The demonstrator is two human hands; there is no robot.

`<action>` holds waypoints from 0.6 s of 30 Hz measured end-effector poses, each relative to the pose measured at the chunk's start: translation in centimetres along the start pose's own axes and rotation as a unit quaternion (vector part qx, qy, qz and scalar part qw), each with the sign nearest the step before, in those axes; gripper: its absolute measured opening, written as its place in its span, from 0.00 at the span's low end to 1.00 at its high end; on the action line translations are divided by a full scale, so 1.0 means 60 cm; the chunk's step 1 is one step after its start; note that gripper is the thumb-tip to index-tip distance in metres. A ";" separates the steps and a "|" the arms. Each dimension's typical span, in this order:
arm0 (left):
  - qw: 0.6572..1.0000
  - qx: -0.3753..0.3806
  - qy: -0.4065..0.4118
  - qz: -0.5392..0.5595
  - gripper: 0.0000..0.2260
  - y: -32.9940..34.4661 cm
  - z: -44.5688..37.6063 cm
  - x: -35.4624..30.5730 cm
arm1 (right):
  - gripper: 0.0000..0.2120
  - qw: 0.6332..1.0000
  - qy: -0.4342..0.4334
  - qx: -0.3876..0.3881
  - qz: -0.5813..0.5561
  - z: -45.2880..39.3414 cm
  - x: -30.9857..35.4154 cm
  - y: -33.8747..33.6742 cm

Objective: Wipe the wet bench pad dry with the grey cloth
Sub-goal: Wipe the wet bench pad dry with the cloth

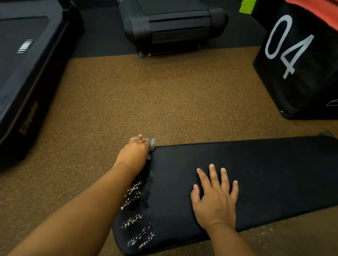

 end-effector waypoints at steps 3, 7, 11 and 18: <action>0.997 -0.030 -0.016 0.070 0.17 -0.007 0.014 -0.026 | 0.26 1.000 0.001 0.003 0.000 0.001 -0.001 -0.001; 0.989 -0.047 0.118 0.080 0.21 0.010 0.043 -0.092 | 0.27 1.000 0.004 0.006 0.000 0.001 0.000 -0.002; 0.997 -0.011 0.059 0.051 0.25 0.010 0.022 -0.005 | 0.26 1.000 0.004 0.002 0.000 0.001 0.001 -0.003; 0.990 -0.035 0.075 0.110 0.22 0.012 0.043 -0.049 | 0.26 1.000 0.007 0.004 0.006 0.000 0.000 0.000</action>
Point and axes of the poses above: each hand's wrist, its own z-axis away from the middle knuckle, its own y-axis out of the palm, x = y × z, the point moved 9 cm from there along -z, towards the middle knuckle, and after that the axes turned 8 degrees about x, right-handed, at the moved point
